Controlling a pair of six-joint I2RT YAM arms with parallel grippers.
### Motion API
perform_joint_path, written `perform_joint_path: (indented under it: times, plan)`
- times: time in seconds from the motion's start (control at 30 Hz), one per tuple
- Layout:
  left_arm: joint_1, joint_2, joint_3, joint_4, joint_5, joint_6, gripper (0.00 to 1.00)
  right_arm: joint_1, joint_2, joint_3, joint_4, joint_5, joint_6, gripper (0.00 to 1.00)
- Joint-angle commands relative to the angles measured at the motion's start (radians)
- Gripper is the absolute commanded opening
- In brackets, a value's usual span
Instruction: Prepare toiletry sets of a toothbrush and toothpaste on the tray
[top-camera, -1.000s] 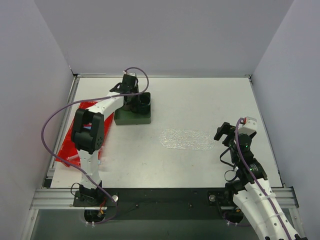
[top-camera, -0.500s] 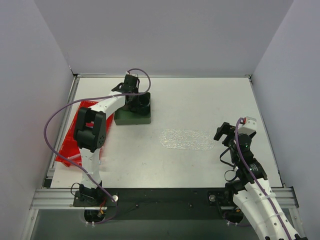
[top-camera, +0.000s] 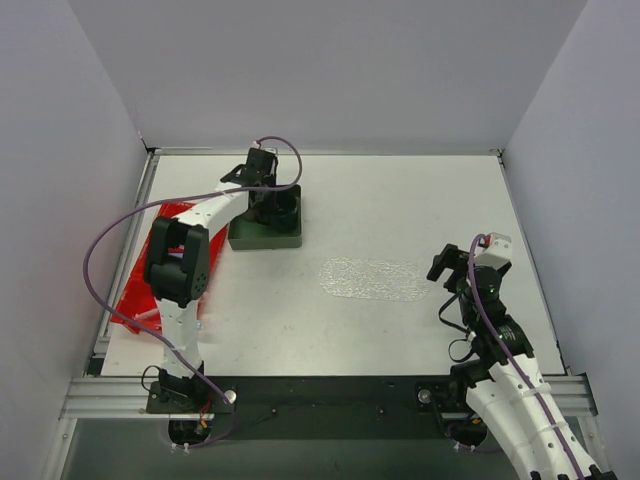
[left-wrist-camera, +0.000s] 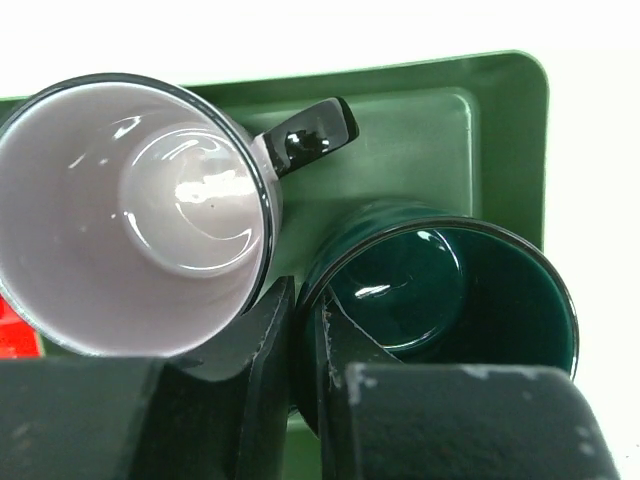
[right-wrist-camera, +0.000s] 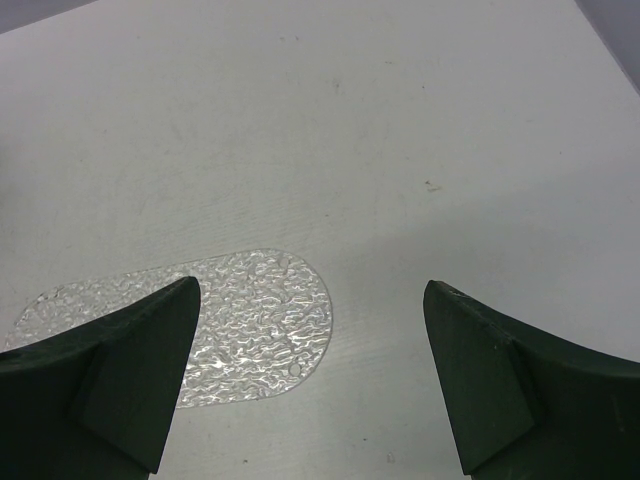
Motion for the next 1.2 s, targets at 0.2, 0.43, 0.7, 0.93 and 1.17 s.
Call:
perform_joint_path:
  times: [0.2,0.43,0.7,0.93,1.17]
  plan:
    - [-0.004,-0.263,-0.017,0.029,0.057,0.088,0.0,0.0,0.016,0.1,-0.052,-0.009,0.016,0.87]
    - [-0.068,-0.387,-0.067,-0.016,0.065,0.107,0.0,0.002,0.088,0.269,-0.213,-0.11,0.031,0.77]
    - [-0.244,-0.529,-0.152,-0.039,0.003,0.07,0.0,0.046,0.213,0.482,-0.41,-0.278,0.099,0.67]
    - [-0.385,-0.559,-0.293,0.035,0.002,-0.007,0.0,0.241,0.331,0.547,-0.379,-0.2,0.255,0.72]
    - [-0.456,-0.542,-0.363,0.09,-0.03,-0.091,0.0,0.442,0.561,0.617,-0.349,-0.051,0.312,0.74]
